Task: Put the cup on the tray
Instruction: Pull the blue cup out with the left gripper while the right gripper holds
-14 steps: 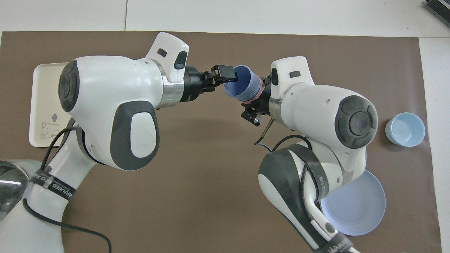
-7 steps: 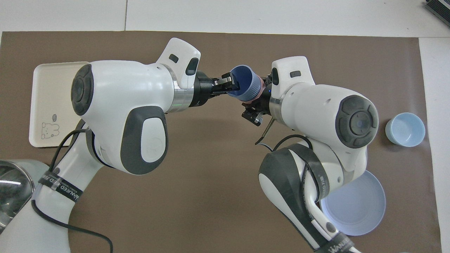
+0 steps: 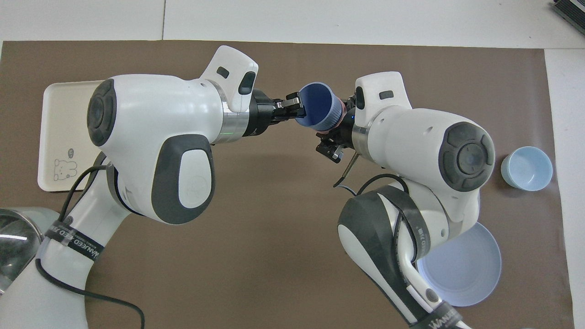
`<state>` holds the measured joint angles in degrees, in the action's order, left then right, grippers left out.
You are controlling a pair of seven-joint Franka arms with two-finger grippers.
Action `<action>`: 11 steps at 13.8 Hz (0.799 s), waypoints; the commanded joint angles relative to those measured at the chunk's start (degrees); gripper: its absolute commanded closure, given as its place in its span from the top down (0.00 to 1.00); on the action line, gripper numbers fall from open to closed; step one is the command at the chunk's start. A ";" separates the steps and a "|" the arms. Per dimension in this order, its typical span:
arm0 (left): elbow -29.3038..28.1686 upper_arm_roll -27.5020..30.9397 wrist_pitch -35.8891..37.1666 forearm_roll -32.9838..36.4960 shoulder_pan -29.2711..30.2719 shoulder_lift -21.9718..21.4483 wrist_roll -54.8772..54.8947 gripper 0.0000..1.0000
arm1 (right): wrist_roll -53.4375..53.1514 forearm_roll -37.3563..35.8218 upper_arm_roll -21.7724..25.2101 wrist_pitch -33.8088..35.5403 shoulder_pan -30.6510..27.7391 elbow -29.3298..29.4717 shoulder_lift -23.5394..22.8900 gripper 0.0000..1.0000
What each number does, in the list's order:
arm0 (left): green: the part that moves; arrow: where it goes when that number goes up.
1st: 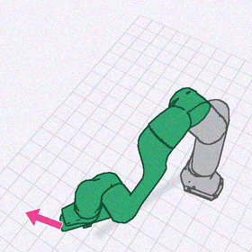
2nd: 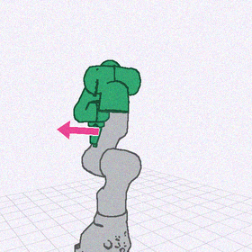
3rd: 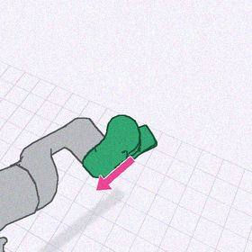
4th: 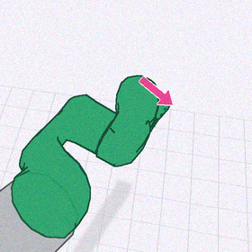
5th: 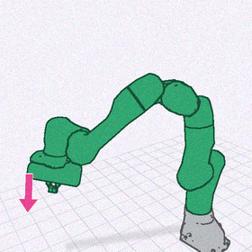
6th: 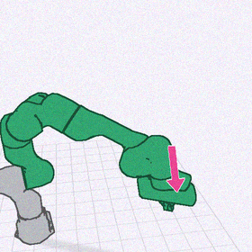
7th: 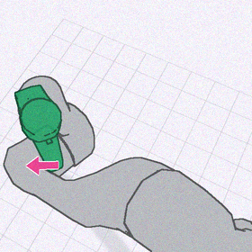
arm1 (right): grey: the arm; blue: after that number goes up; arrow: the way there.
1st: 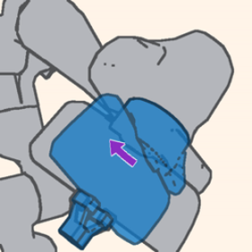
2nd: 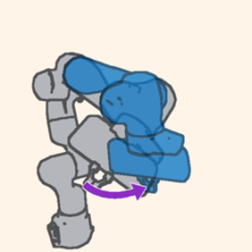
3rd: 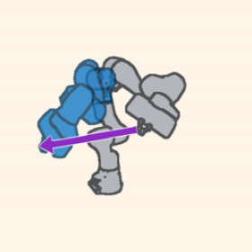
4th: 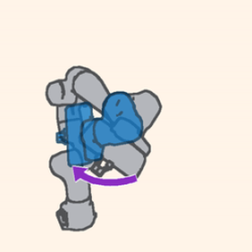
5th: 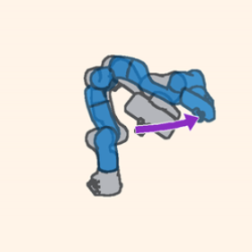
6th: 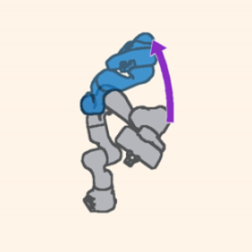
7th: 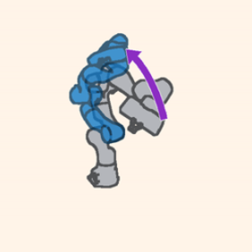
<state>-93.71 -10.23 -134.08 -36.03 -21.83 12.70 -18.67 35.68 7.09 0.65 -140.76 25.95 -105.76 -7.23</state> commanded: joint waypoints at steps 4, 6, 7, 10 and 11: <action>12.06 0.30 18.84 1.22 12.23 1.98 -0.14 0.00 | -2.62 -1.64 -0.21 0.49 -0.54 0.20 0.12 0.00; 12.23 0.30 23.23 8.30 17.77 1.54 0.66 0.00 | -5.34 -0.42 0.14 -2.04 -2.29 -0.15 -0.15 0.00; 12.15 0.39 23.77 11.56 19.53 1.10 1.61 0.00 | -5.61 0.20 -0.03 -5.98 -4.31 -0.58 -0.50 0.00; 10.84 0.21 23.69 23.15 24.55 0.49 6.70 0.00 | 0.23 15.18 -0.04 -13.90 -8.09 -1.64 -1.90 0.00; 9.17 0.21 23.34 26.85 26.39 -0.30 8.29 0.00 | 7.23 22.28 -0.04 -14.62 -10.11 -1.55 -2.95 0.00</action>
<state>-82.93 -9.39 -111.48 -15.27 2.17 13.54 -13.09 35.18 20.35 1.12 -152.28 19.08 -106.74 -8.71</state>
